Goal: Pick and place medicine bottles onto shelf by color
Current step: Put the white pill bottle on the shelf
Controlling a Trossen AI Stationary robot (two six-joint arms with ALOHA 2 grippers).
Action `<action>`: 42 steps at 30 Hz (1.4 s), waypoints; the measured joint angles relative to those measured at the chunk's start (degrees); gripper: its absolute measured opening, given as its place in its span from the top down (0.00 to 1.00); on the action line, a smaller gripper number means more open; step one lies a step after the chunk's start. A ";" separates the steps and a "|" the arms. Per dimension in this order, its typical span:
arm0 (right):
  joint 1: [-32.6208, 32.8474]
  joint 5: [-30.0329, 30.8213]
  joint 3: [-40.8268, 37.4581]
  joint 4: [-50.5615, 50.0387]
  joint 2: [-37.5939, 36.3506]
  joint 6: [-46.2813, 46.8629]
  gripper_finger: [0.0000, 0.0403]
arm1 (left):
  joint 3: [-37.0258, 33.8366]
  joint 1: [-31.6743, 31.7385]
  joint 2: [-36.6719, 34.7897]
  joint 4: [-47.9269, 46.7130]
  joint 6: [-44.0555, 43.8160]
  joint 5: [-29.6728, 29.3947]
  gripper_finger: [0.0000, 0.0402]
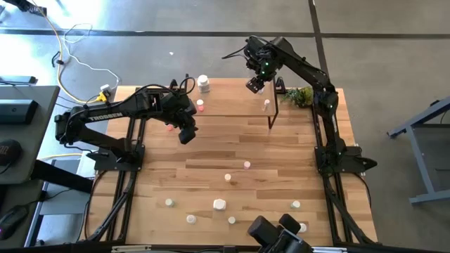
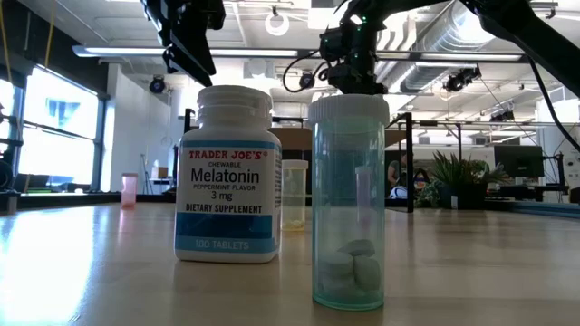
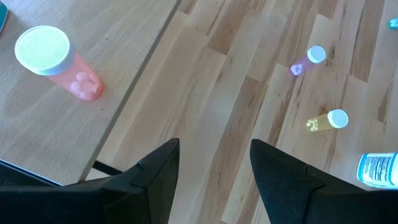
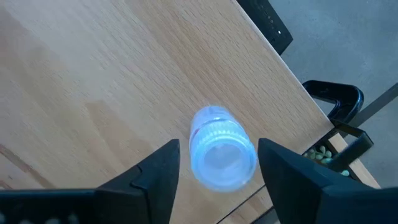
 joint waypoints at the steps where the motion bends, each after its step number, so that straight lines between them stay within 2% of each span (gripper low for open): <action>1: 0.00 0.00 0.02 0.00 -0.23 0.02 0.48 | 0.00 -0.04 0.00 -0.12 0.00 0.00 0.54; 11: -0.12 0.85 0.03 0.25 -2.12 0.54 0.48 | -0.02 -0.02 0.00 -0.19 1.07 0.02 0.54; 20: 0.98 2.80 0.07 0.04 -7.22 5.89 0.48 | -0.02 -1.38 0.00 -0.17 1.09 0.00 0.54; 35: 10.57 2.85 0.09 0.02 -15.69 13.48 0.48 | -0.02 -14.41 0.00 -0.10 -0.46 0.22 0.54; 42: 18.24 9.99 0.09 0.00 -17.82 19.36 0.48 | -0.02 -20.79 0.00 1.35 -0.63 0.22 0.54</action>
